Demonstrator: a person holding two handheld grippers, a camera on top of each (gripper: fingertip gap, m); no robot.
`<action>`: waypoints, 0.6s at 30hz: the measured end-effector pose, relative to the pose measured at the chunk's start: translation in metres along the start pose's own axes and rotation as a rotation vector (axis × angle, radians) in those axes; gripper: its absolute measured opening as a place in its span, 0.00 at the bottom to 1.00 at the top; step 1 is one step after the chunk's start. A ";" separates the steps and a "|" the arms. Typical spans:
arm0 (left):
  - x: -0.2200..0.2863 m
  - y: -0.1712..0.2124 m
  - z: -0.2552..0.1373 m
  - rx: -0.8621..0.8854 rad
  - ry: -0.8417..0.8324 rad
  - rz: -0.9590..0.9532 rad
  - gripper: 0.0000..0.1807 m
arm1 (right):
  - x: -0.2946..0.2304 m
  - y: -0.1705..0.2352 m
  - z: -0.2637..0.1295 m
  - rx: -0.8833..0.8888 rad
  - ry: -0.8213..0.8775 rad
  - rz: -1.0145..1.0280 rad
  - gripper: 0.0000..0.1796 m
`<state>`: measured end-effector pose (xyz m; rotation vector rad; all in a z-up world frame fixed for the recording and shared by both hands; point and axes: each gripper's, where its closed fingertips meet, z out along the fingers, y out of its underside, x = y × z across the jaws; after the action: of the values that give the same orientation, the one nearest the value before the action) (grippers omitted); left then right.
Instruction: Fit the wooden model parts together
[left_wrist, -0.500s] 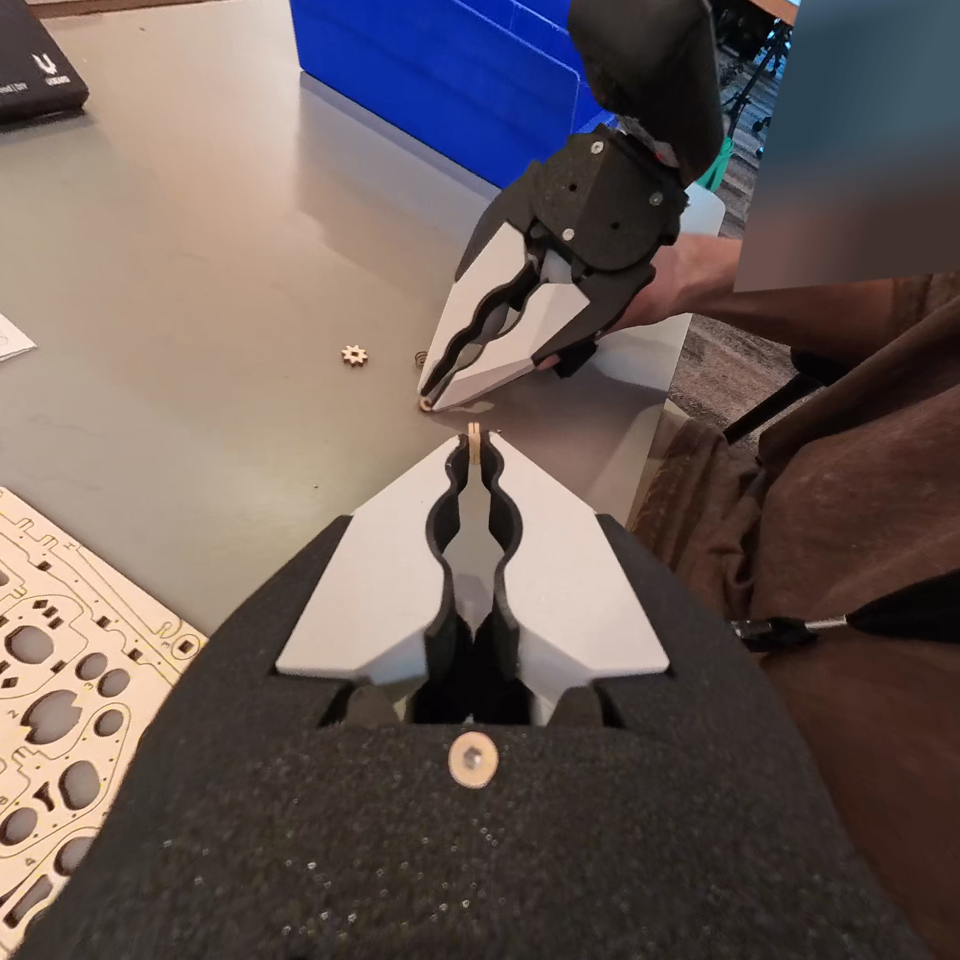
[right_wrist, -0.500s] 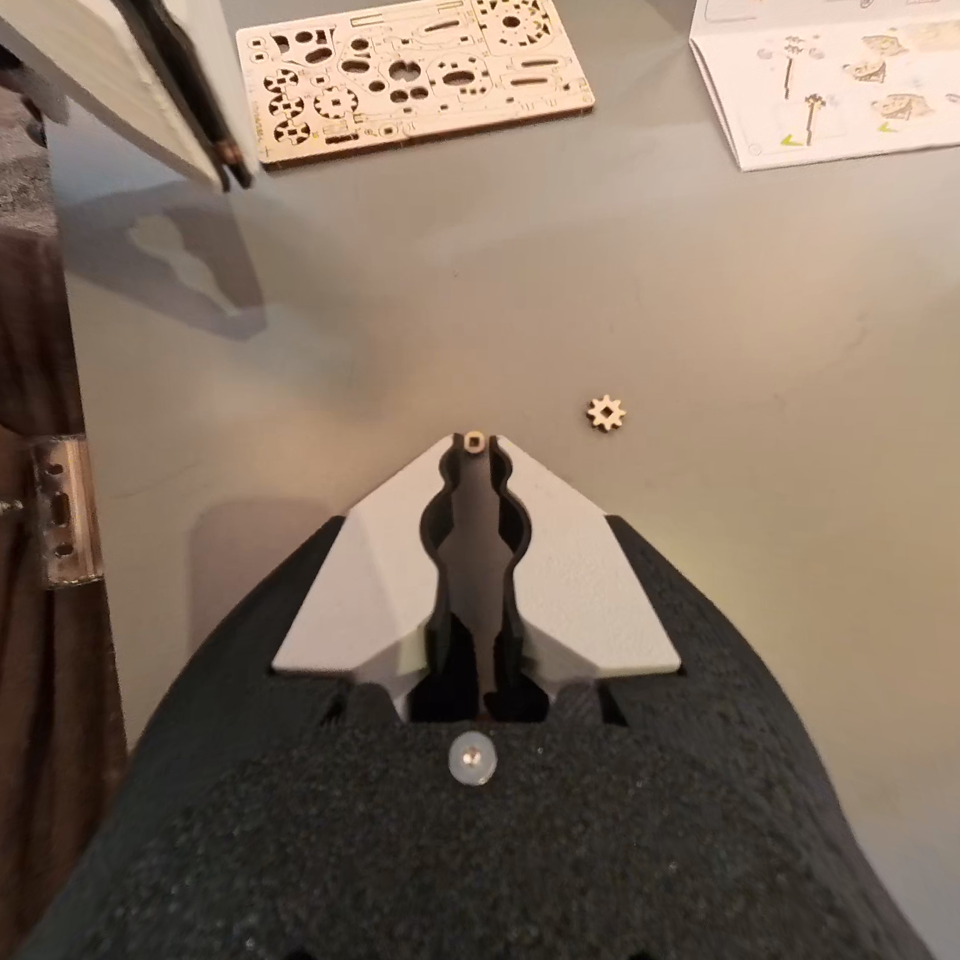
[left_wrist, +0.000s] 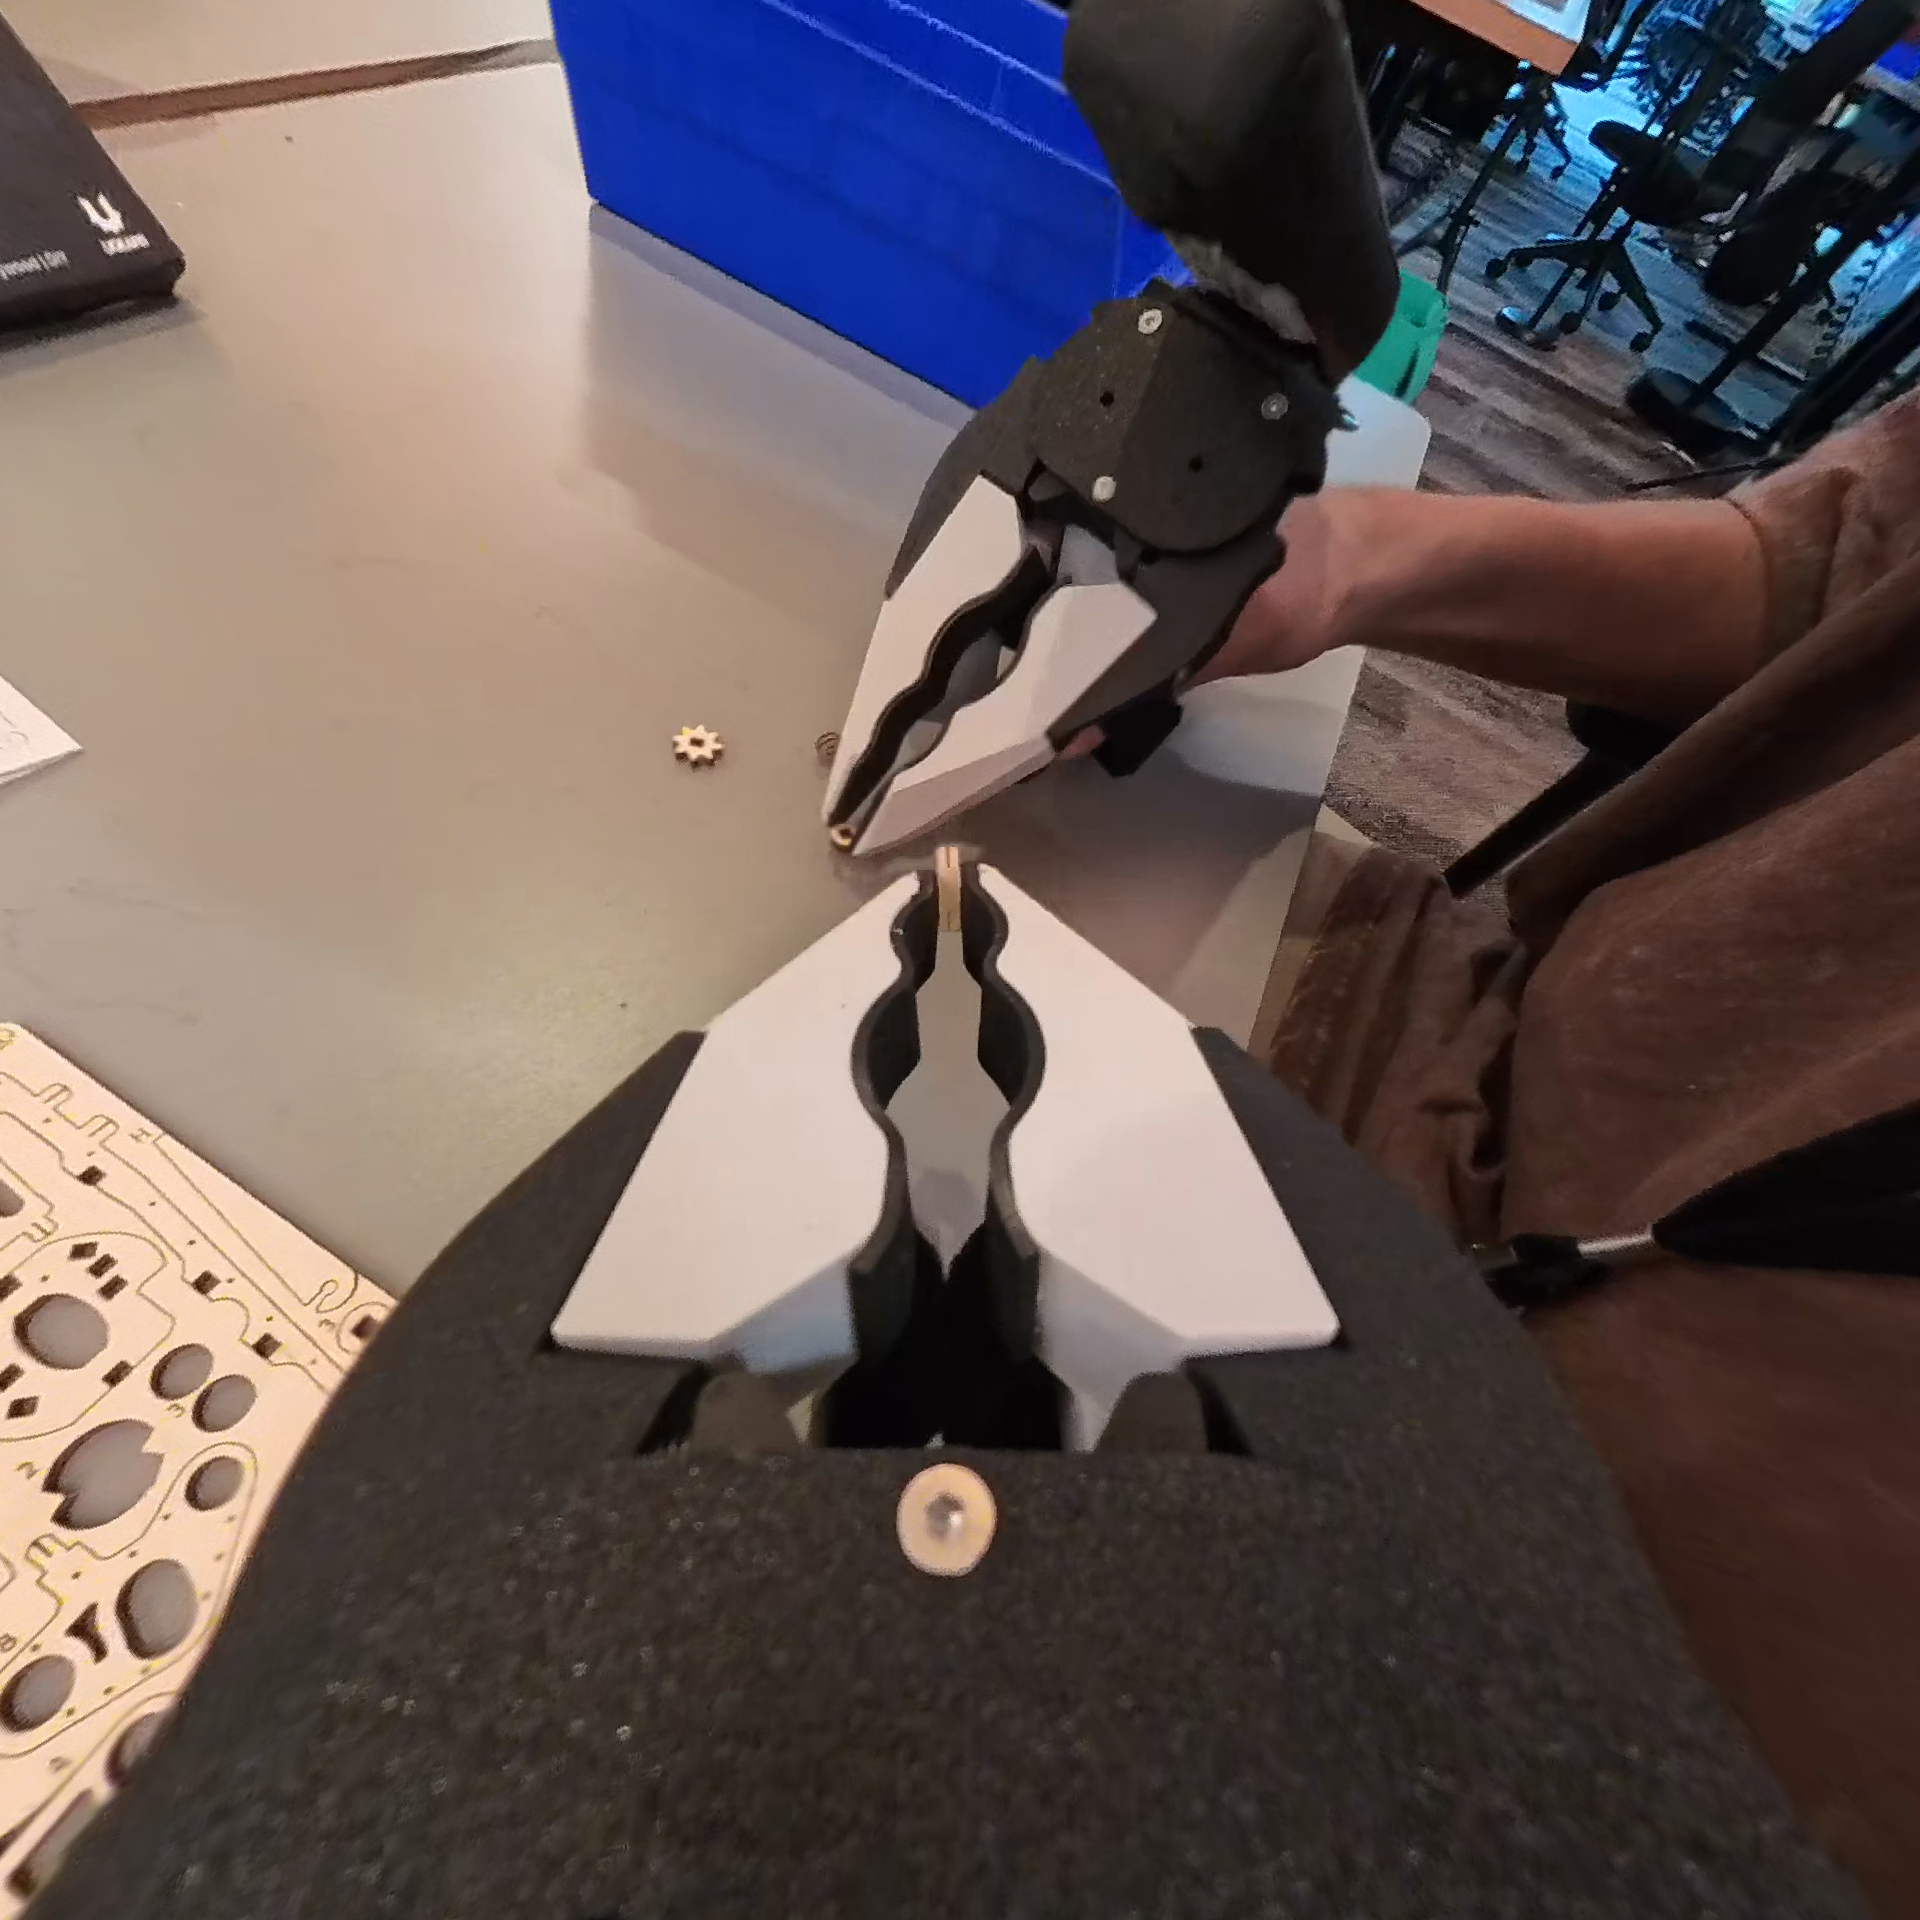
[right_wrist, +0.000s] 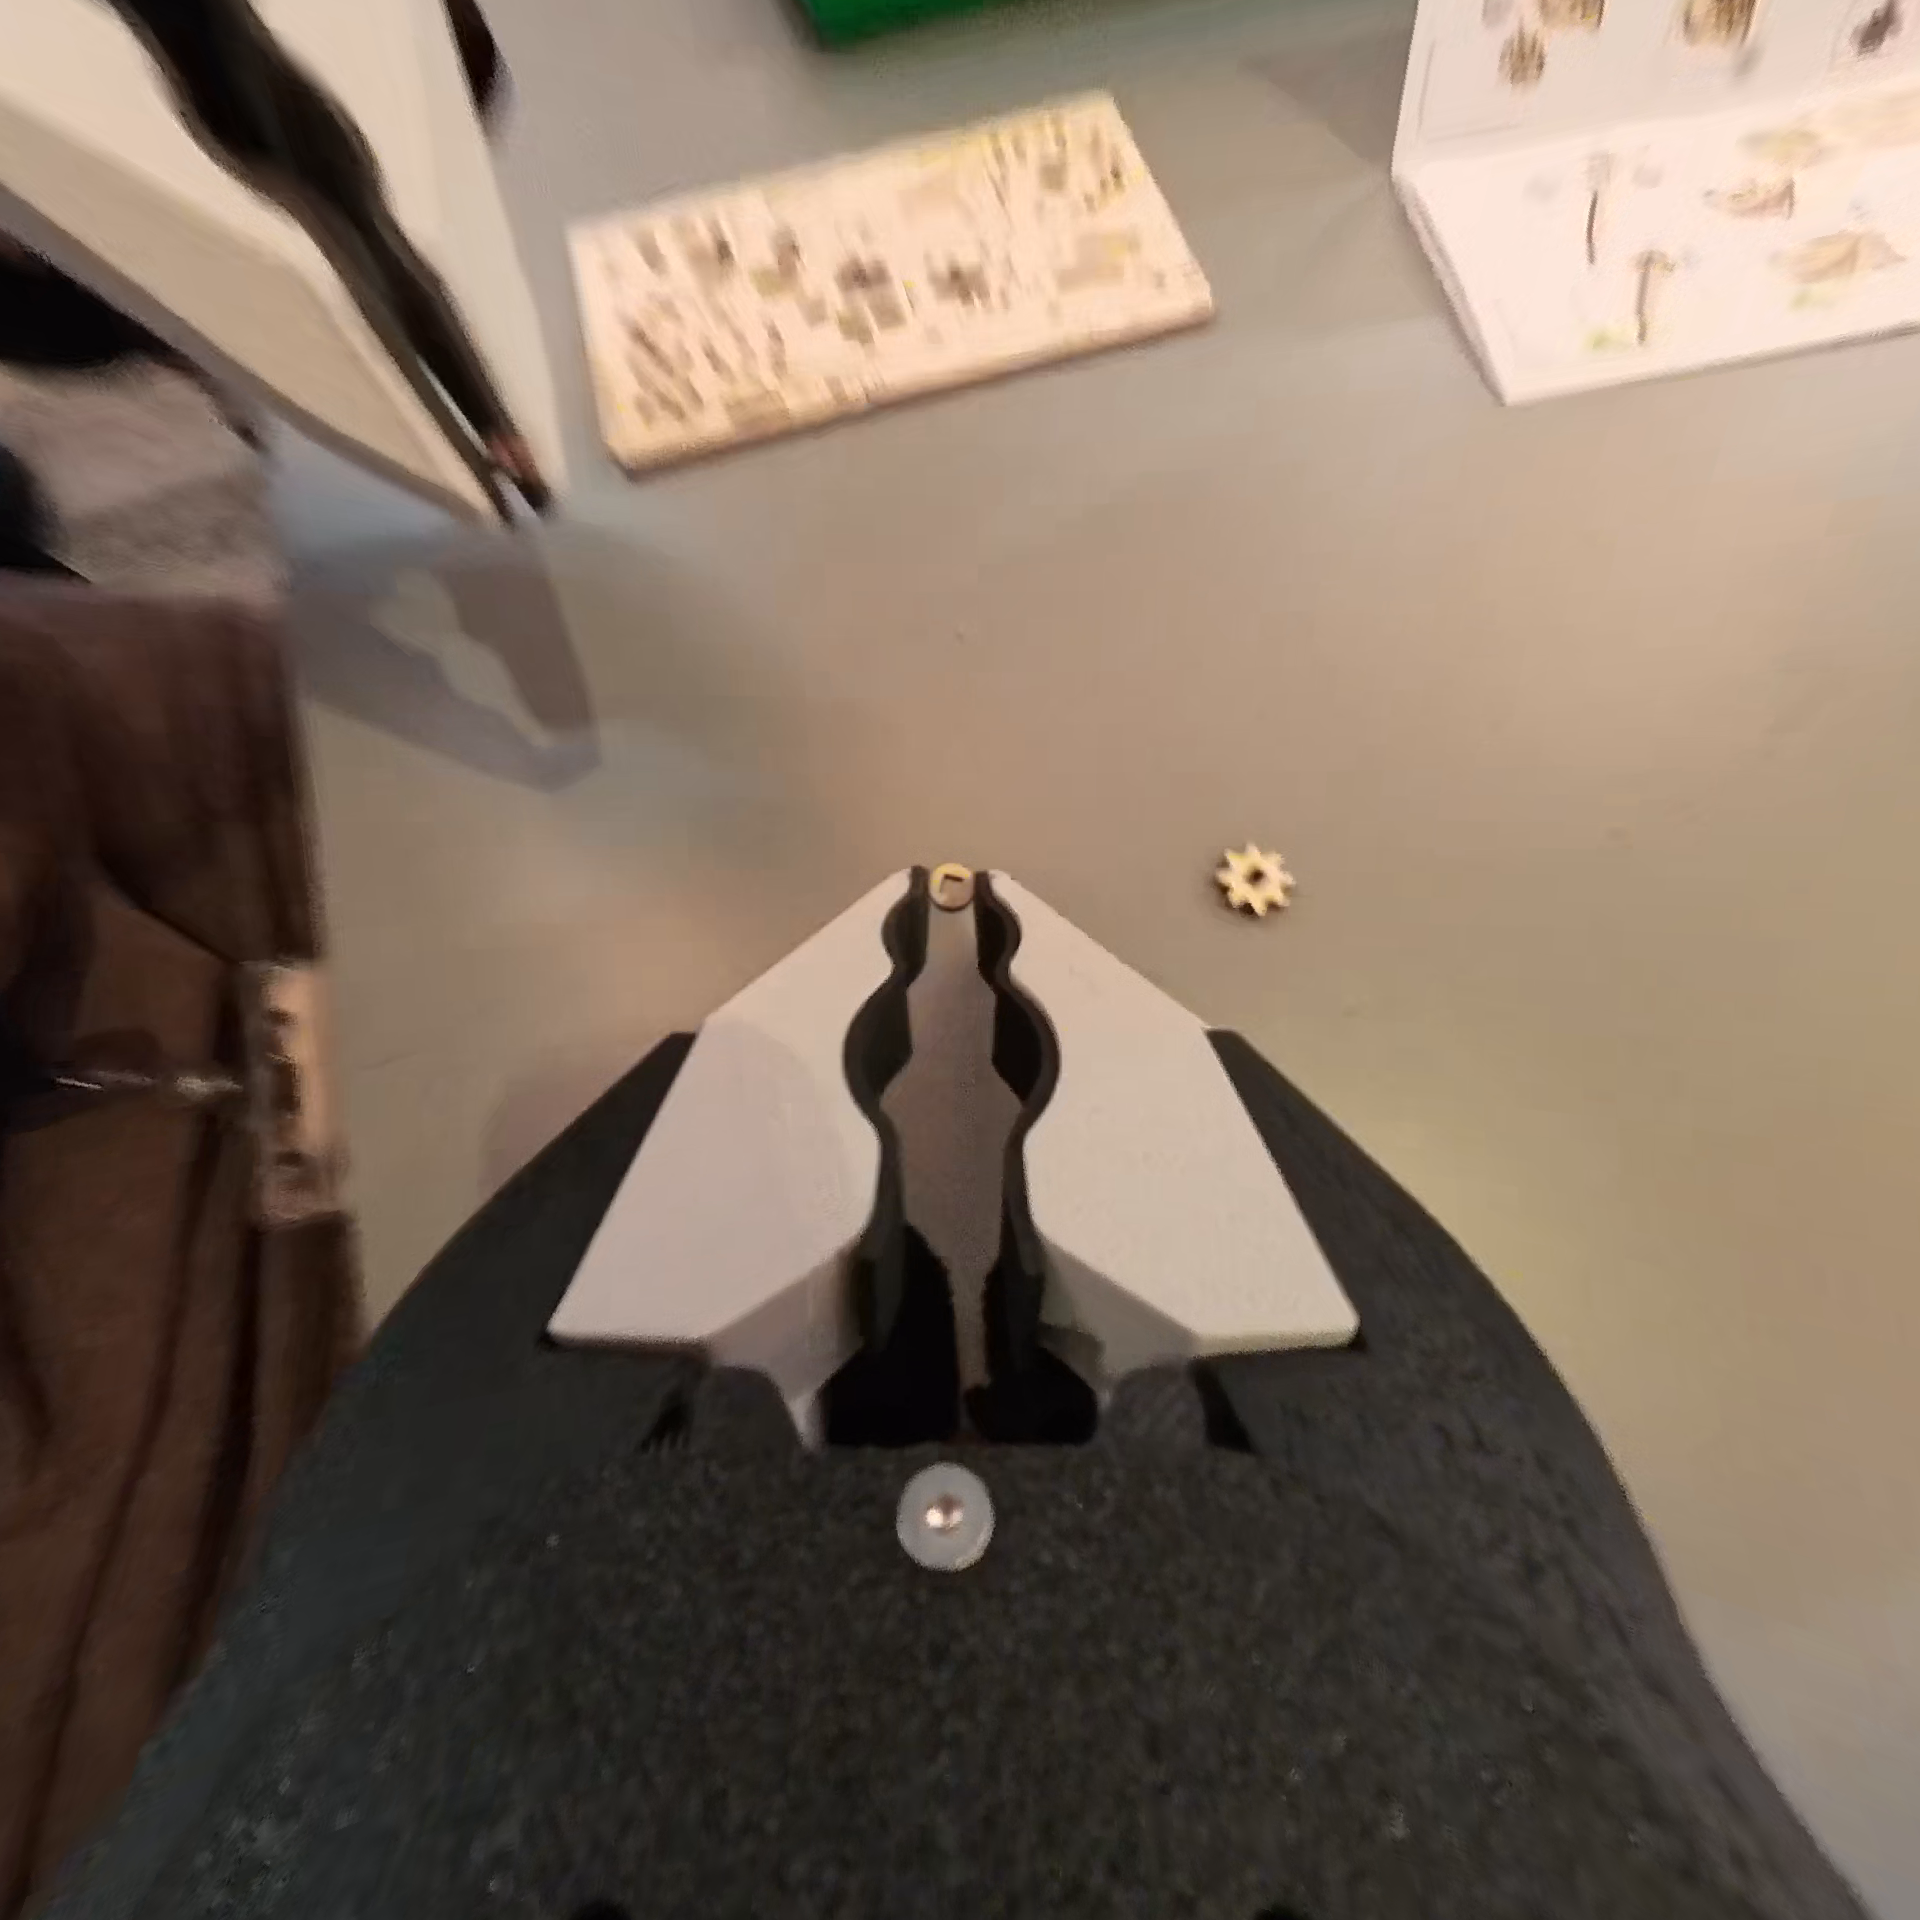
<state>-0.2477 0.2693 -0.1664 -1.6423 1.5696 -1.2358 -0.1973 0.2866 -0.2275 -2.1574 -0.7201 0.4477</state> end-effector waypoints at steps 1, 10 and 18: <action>0.002 -0.001 0.000 0.005 0.004 0.016 0.01 | -0.009 -0.013 -0.006 0.075 -0.075 0.053 0.04; 0.015 -0.019 -0.006 0.093 0.029 0.092 0.01 | -0.059 -0.079 -0.043 0.437 -0.498 0.261 0.04; 0.018 -0.022 -0.010 0.110 0.050 0.084 0.01 | -0.063 -0.087 -0.042 0.459 -0.455 0.218 0.04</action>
<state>-0.2479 0.2579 -0.1390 -1.4730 1.5550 -1.3046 -0.2539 0.2672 -0.1289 -1.7139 -0.5506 1.1283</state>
